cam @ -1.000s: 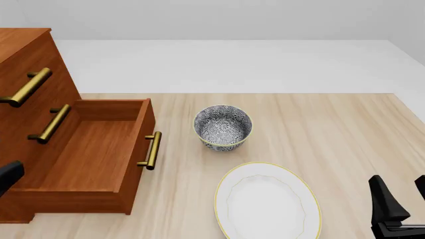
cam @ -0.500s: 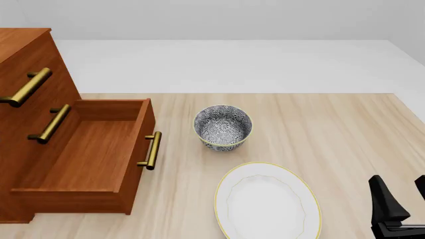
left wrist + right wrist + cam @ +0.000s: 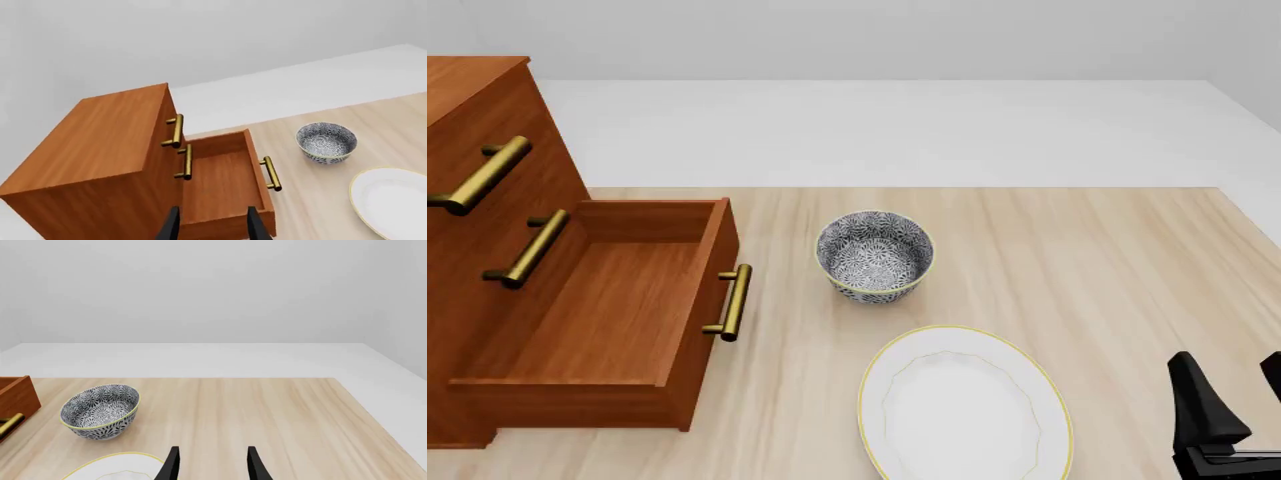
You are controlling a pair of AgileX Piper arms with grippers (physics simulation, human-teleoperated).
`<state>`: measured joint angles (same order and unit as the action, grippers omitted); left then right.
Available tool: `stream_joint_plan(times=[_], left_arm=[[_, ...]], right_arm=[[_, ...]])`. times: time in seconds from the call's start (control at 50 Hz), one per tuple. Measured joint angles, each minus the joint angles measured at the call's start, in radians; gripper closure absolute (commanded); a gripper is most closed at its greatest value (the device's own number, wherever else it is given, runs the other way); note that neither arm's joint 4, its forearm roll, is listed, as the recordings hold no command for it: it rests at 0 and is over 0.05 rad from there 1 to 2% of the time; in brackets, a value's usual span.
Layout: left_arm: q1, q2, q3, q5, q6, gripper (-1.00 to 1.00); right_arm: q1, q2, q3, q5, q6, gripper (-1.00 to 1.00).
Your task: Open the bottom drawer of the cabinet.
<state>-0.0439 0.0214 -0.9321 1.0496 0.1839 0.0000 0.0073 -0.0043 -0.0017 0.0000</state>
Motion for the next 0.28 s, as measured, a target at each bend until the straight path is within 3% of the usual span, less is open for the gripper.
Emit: stream_joint_plan(times=[0.28], left_arm=[[0.054,-0.016,-0.063,0.039,-0.029,-1.0]], right_arm=[[0.0,0.0,0.0,0.0,0.0,-1.0]])
